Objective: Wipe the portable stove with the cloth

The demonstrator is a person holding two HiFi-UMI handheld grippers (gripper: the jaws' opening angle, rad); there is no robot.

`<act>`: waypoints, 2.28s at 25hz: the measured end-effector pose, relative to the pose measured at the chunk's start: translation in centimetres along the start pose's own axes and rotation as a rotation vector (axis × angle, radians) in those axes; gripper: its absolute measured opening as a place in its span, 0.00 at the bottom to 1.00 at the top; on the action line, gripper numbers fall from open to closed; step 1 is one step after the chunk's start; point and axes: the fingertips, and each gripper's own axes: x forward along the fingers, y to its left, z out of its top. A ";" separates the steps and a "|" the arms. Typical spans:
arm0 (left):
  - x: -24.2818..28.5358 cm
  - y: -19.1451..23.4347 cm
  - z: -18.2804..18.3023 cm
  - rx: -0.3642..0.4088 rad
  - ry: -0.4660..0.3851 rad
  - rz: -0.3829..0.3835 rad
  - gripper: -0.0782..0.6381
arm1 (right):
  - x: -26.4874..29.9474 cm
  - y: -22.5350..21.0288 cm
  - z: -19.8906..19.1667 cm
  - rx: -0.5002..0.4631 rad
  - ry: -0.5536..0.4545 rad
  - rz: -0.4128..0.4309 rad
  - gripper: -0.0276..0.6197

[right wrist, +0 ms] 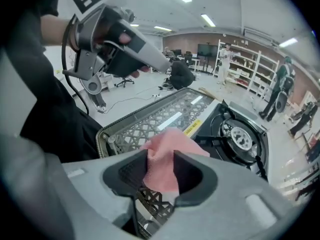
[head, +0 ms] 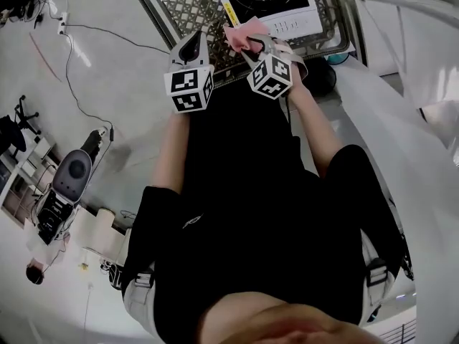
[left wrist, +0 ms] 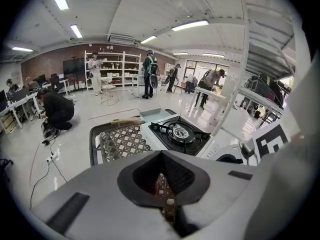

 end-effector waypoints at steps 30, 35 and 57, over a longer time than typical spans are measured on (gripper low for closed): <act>5.1 -3.5 -2.8 0.041 0.136 -0.145 0.11 | -0.3 -1.3 -3.8 0.044 0.032 -0.125 0.28; 5.4 -4.5 -3.1 0.056 0.152 -0.162 0.11 | -1.1 -2.4 -5.0 0.111 0.028 -0.157 0.28; 6.4 -7.5 -3.7 0.046 0.181 -0.192 0.11 | -4.1 -6.3 -9.3 0.226 0.035 -0.227 0.28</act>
